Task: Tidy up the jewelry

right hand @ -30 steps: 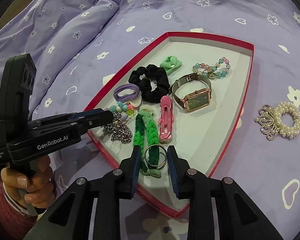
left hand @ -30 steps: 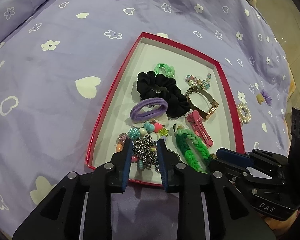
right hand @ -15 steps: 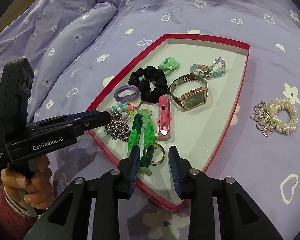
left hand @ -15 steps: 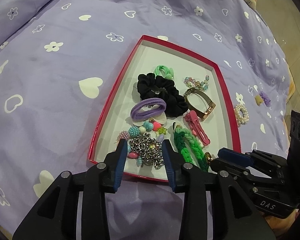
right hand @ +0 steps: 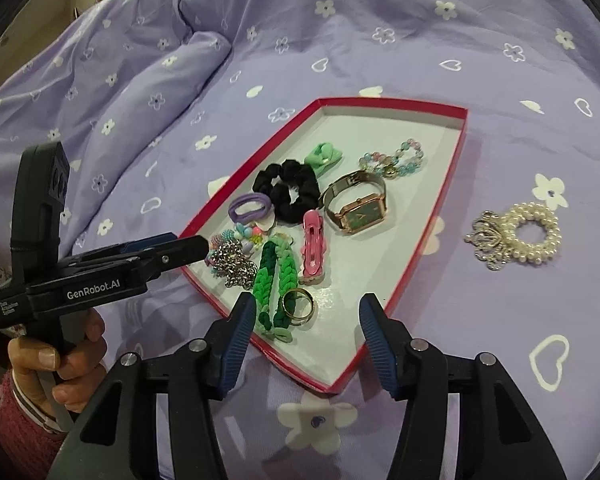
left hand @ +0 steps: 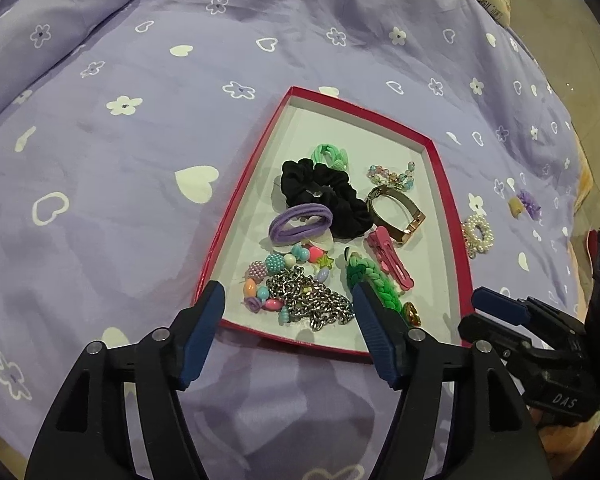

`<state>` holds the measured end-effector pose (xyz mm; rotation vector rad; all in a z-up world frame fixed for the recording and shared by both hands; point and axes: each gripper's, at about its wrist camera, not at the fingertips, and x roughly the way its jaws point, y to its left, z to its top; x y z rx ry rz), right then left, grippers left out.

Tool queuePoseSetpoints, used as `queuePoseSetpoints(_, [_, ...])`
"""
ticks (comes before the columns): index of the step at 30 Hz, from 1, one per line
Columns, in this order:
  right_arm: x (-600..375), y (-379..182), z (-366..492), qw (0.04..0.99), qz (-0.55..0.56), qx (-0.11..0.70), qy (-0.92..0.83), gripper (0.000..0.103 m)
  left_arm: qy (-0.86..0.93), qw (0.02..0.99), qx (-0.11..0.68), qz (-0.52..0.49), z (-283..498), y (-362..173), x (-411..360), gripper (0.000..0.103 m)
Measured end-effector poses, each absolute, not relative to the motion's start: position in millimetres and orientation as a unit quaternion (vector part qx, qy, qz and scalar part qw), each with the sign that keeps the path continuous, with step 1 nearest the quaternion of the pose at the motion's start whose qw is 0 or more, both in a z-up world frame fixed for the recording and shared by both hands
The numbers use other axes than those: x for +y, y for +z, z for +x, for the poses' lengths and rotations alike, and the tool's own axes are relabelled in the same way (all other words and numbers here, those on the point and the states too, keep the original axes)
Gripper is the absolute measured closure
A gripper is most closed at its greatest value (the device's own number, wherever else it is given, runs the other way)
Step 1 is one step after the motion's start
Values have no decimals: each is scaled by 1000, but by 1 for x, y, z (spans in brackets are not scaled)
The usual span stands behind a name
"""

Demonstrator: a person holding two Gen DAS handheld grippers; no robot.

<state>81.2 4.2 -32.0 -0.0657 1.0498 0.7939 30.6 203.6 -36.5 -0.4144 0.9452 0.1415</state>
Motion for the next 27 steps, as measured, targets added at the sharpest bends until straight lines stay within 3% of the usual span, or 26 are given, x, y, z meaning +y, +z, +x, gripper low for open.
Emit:
queuePoseSetpoints(11, [-21, -18, 76, 809, 34, 461, 363, 45, 82, 874, 431, -209, 2, -20, 202, 19])
queuePoseSetpoints(17, [-37, -13, 67, 817, 85, 443, 360, 35, 91, 879, 430, -183, -15, -15, 189, 15])
queuePoseSetpoints(24, [-53, -13, 53, 823, 110, 432, 351, 33, 99, 887, 429, -142, -30, -12, 170, 15])
queuePoseSetpoints(27, [-57, -12, 46, 830, 104, 427, 345, 31, 99, 891, 423, -129, -36, -9, 162, 10])
